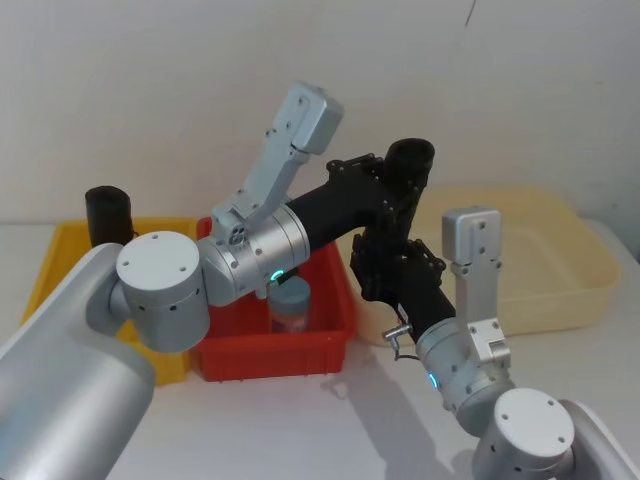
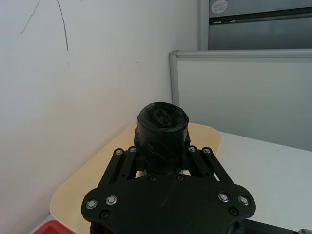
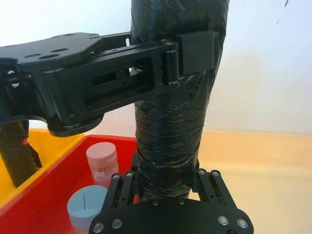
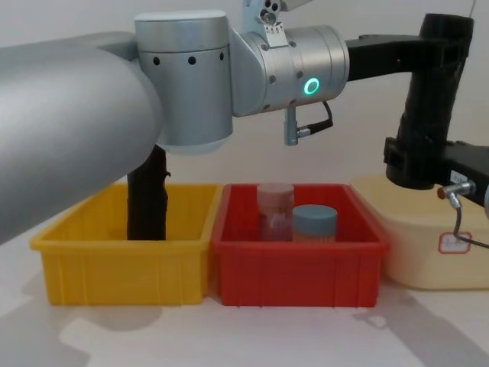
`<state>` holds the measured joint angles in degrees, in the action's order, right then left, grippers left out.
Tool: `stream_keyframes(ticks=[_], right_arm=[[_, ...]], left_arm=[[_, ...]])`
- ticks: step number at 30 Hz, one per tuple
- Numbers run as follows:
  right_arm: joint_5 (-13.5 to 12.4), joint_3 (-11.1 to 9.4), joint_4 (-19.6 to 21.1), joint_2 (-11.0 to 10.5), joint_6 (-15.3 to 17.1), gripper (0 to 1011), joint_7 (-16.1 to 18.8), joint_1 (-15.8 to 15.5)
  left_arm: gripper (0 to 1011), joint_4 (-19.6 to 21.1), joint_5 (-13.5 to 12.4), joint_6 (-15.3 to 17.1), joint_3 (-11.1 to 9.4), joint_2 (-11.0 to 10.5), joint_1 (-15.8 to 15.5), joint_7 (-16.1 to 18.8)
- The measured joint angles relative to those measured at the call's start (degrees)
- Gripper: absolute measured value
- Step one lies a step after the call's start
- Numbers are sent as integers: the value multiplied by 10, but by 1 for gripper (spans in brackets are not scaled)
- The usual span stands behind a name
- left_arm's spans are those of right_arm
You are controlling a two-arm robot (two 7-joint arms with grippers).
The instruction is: Pick up the garbage bag with the one hand and transfer it to the other hand.
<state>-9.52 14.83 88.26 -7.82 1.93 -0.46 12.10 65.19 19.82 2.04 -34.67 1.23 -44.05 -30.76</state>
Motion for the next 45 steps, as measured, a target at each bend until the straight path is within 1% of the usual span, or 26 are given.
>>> stream_keyframes(ticks=[10, 14, 15, 16, 18, 20, 23, 24, 26, 29, 30, 33, 39, 42, 45], right_arm=[[-4, -8, 8, 4, -8, 537, 7, -6], [-4, -10, 11, 5, -11, 537, 10, -8], [-4, -10, 12, 6, -12, 537, 10, -8], [-4, -11, 12, 7, -13, 537, 11, -9], [-4, -11, 13, 8, -14, 537, 13, -10], [-4, -11, 14, 9, -14, 537, 14, -10], [-4, -12, 15, 11, -15, 537, 16, -12], [-4, -12, 15, 11, -15, 537, 16, -12], [-3, -12, 15, 13, -15, 537, 18, -12], [-2, -13, 15, 14, -15, 537, 19, -13], [-2, -13, 14, 15, -15, 536, 19, -12], [-1, -15, 12, 17, -15, 537, 19, -11], [3, -23, -5, 20, -15, 536, 17, 2], [6, -30, -15, 21, -15, 536, 11, 11], [9, -41, -32, 22, -16, 536, 4, 23]], left_arm=[[371, 0, 0, 0, 0, 0, 0, 0], [447, 0, 0, 0, 0, 0, 0, 0], [501, 0, 0, 0, 0, 0, 0, 0], [515, 0, 0, 0, 0, 0, 0, 0], [598, 0, 0, 0, 0, 0, 0, 0], [636, 0, 0, 0, 0, 0, 0, 0], [752, 0, 0, 0, 0, 0, 0, 0], [752, 0, 0, 0, 0, 0, 0, 0], [841, 0, 0, 0, 0, 0, 0, 0], [893, 0, 0, 0, 0, 0, 0, 0], [938, 0, 0, 0, 0, 0, 0, 0], [1002, 0, 0, 0, 0, 0, 0, 0], [1001, 0, 0, 0, 0, 0, 0, 0], [1001, 0, 0, 0, 0, 0, 0, 0], [1000, 0, 0, 0, 0, 0, 0, 0]])
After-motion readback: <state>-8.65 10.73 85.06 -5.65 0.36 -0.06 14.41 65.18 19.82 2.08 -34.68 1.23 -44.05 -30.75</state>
